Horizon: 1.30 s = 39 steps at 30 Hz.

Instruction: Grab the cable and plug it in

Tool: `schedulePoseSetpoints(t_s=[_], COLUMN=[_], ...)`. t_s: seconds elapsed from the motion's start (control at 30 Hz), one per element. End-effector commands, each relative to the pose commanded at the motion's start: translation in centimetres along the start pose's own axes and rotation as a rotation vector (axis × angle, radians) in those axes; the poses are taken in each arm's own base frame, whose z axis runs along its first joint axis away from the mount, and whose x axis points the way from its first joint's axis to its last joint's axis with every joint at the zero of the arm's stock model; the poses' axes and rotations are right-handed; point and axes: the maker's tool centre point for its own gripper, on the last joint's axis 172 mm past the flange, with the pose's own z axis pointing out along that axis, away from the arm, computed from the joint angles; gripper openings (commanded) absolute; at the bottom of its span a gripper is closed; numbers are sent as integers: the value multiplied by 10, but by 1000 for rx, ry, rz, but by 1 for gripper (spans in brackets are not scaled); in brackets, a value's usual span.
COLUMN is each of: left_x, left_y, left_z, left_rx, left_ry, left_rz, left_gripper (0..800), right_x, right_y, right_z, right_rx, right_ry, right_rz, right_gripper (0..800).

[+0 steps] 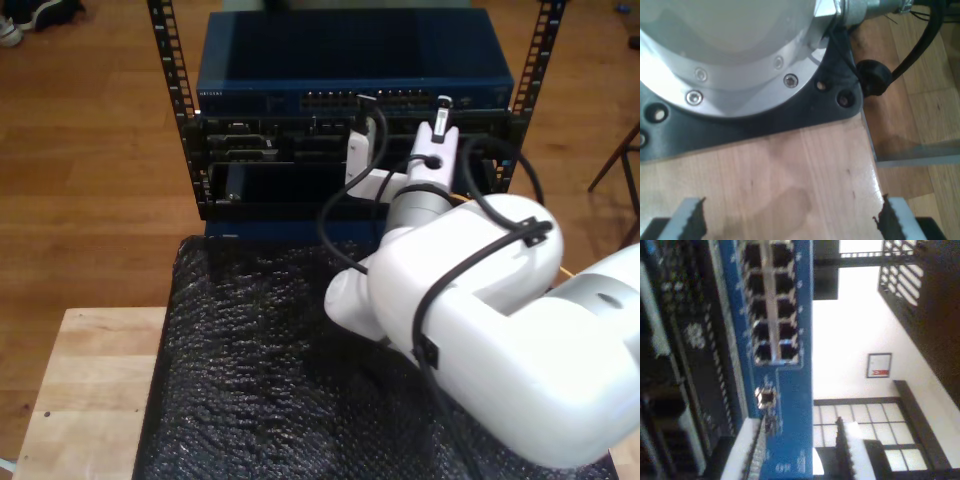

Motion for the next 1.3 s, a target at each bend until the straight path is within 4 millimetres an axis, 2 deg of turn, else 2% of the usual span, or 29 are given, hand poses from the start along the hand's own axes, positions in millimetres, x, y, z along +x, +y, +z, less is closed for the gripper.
schedulePoseSetpoints(t_s=[0.27, 0.43, 0.57, 0.67, 0.77, 0.9, 1.03, 1.13, 1.3], left_x=[0, 0, 0, 0, 0, 0, 0, 0, 0], left_y=[0, 0, 0, 0, 0, 0, 0, 0, 0], left_z=[0, 0, 0, 0, 0, 0, 0, 0, 0], left_rx=[0, 0, 0, 0, 0, 0, 0, 0, 0], left_ry=[0, 0, 0, 0, 0, 0, 0, 0, 0], left_rz=[0, 0, 0, 0, 0, 0, 0, 0, 0], left_gripper=[800, 800, 800, 800, 800, 800, 800, 800, 800], right_x=[-13, -31, -34, -49, -65, -71, -100, -117, -171], right_y=[1, 16, 21, 18, 22, 27, 24, 15, 6], right_z=[-10, -16, -21, -20, -20, -25, -26, -30, -38], right_rx=[68, 91, 158, 233, 287, 350, 439, 533, 680], right_ry=[22, 23, 58, 71, 94, 179, 208, 237, 256], right_rz=[-8, 8, 35, 60, 74, 40, 31, 19, -45], right_gripper=[381, 393, 422, 438, 504, 566, 611, 657, 733])
